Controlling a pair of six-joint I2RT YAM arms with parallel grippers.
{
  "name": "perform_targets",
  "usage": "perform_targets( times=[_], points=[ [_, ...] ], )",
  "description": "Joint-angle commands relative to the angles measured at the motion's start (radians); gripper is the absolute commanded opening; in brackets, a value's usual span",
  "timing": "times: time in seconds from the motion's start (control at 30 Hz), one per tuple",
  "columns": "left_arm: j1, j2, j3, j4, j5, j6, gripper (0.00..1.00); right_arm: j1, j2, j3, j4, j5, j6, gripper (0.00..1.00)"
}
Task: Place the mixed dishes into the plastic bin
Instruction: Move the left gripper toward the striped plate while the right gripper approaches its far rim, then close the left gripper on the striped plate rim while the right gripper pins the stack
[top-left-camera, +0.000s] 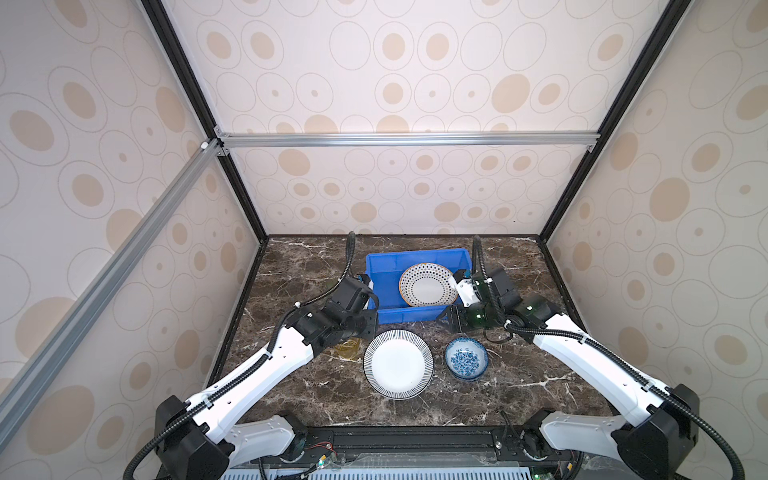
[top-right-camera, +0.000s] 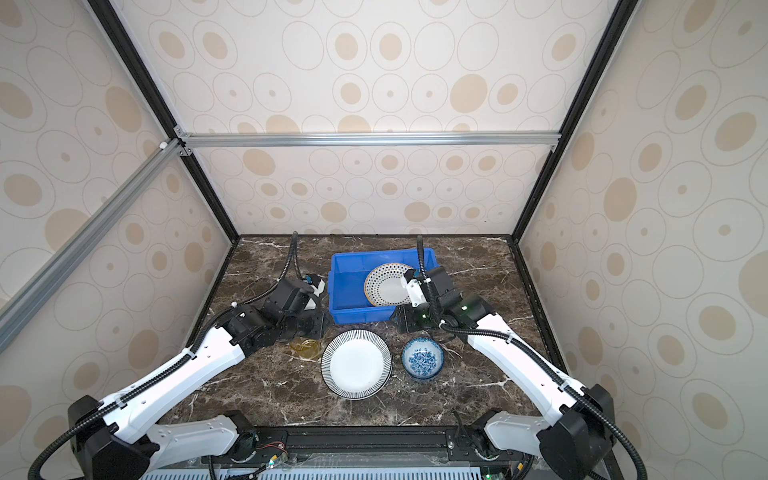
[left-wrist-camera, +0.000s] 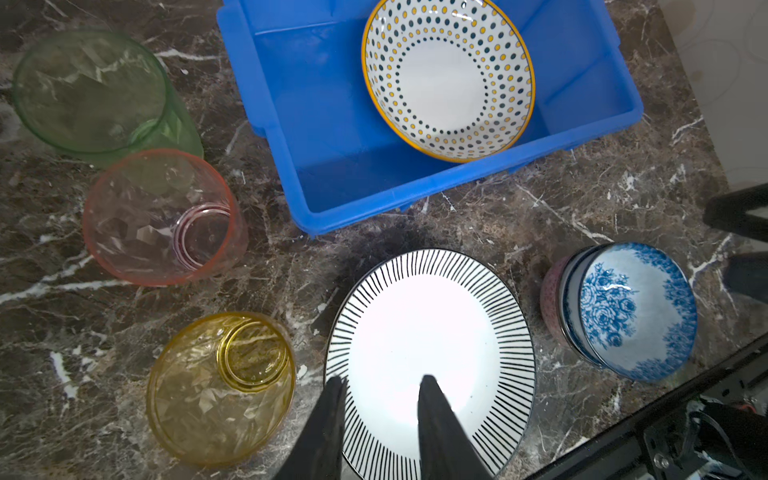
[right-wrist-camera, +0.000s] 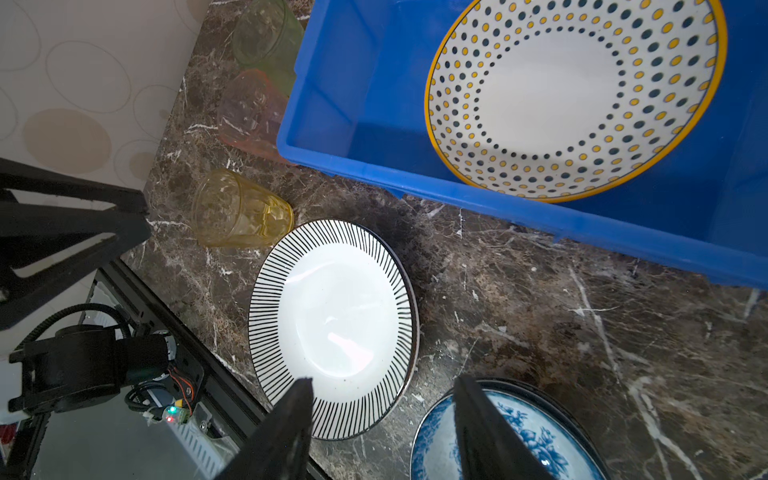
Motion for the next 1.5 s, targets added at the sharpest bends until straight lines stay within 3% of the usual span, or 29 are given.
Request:
perform_targets(
  times=[0.0, 1.0, 1.47],
  points=[
    [-0.020, -0.035, -0.027, -0.024, -0.007, -0.053, 0.29, 0.022, 0.027, -0.011, 0.003, 0.019, 0.013, 0.56],
    [-0.073, -0.060, -0.186, -0.038, 0.026, -0.139, 0.26, 0.105, 0.221, -0.058, 0.077, 0.081, 0.060, 0.39],
    [-0.084, -0.032, -0.189, -0.055, 0.029, -0.138, 0.25, 0.133, 0.327, -0.032, 0.059, 0.113, 0.033, 0.31]
  ],
)
